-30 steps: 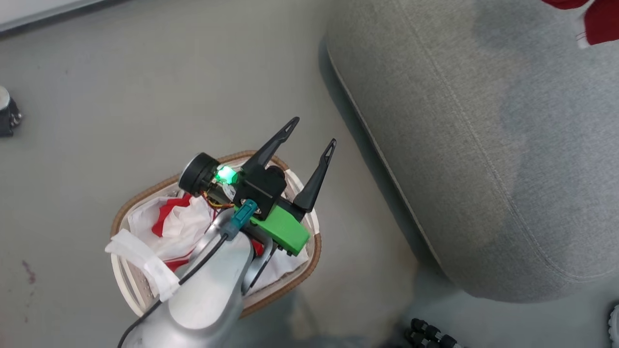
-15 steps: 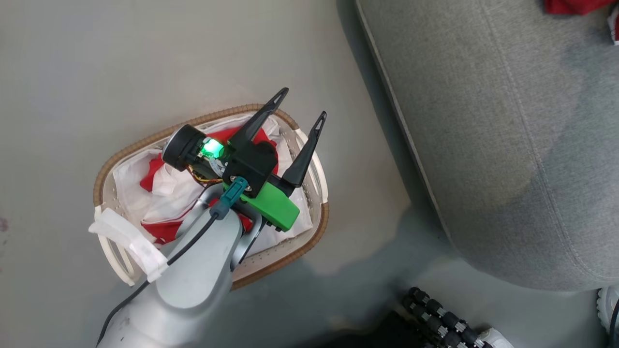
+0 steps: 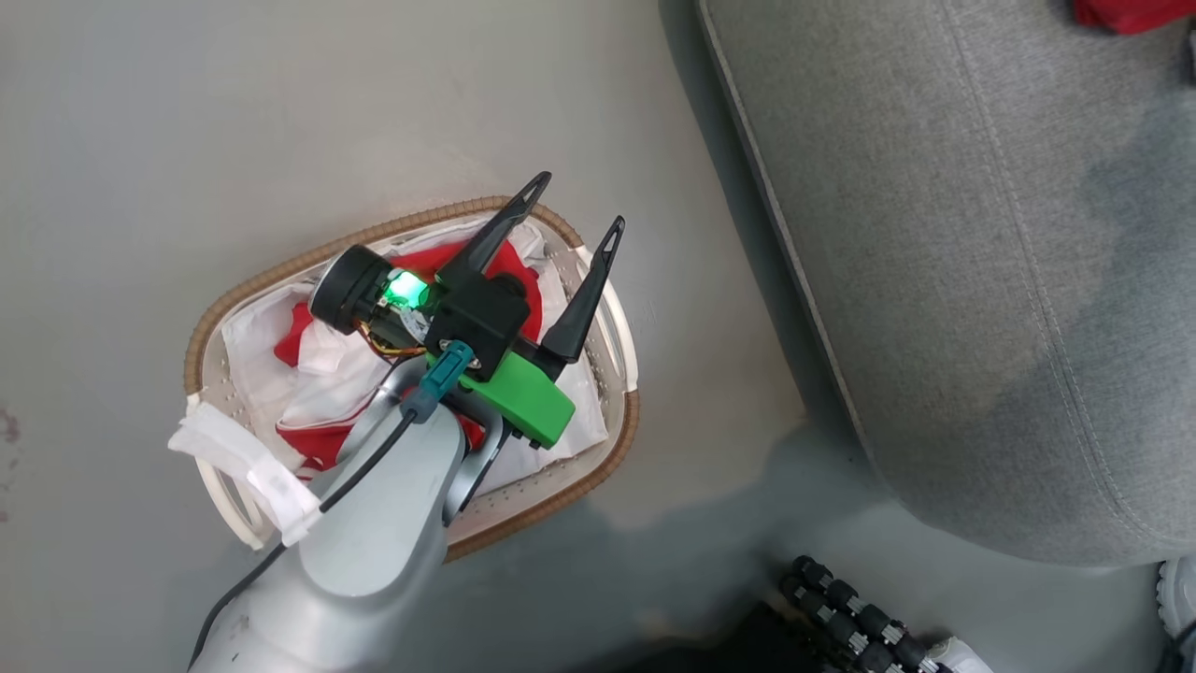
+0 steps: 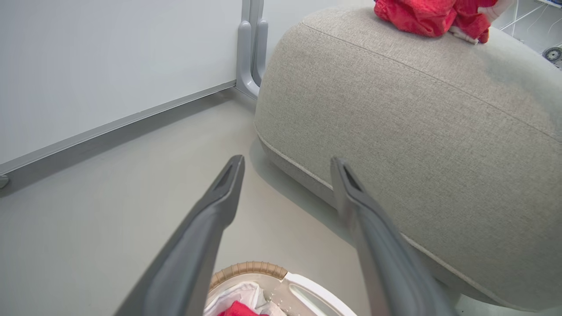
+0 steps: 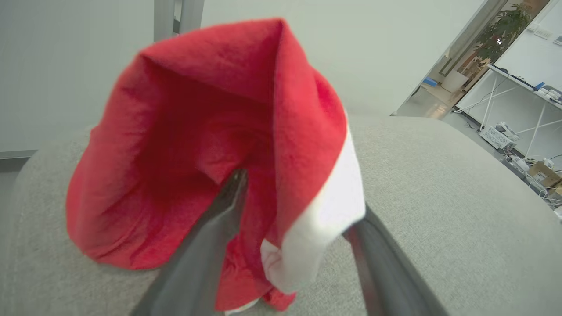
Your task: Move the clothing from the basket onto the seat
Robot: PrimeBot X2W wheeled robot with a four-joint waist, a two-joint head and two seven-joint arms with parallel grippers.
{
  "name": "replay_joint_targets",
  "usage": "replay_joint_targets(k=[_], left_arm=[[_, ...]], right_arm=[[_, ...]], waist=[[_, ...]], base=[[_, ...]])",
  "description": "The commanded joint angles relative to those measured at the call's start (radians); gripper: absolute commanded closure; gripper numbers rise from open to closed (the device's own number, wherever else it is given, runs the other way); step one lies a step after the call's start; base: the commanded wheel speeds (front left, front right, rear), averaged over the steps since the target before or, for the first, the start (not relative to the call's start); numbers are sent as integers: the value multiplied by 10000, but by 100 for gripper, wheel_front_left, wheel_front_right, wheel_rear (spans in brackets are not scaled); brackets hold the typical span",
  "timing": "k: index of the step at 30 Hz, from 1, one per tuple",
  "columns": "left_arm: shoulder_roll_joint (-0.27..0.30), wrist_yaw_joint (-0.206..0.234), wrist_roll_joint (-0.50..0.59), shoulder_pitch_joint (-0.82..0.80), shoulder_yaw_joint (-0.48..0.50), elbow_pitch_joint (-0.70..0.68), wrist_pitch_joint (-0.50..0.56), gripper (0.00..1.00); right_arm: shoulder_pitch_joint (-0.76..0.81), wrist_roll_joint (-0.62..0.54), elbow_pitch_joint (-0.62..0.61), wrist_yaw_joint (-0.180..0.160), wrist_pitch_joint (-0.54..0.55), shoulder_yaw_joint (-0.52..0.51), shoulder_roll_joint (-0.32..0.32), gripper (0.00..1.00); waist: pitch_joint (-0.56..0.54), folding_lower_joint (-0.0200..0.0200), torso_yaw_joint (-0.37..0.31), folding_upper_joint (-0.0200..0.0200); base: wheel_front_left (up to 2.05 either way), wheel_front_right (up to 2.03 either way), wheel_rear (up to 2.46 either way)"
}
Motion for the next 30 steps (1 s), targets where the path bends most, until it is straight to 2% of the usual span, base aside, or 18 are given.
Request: replay_joint_targets(k=[1,13,22,30], left_arm=[[3,-27,-29,182,78,-37,7,0],[-184,-18,-347,1034,482,-325,5,0],[-526,4,-786,2189,1101,-681,5,0],[-590,271,-1078,3260,2202,-982,7,0]], right_arm=[[409,-135,-134,-14,-21,-35,25,0],[2243,-292,-815,-14,-21,224,-87,0],[2356,-497,-1524,-14,-21,1111,-353,0],[2746,-315,-1809,-14,-21,1911,56,0]], waist=[[-240,-1,2,0],[-1863,-1,208,0],[-3805,-1,1090,0],[-5187,-1,1926,0]], base=[[0,0,0],[0,0,0],[0,0,0],[0,0,0]])
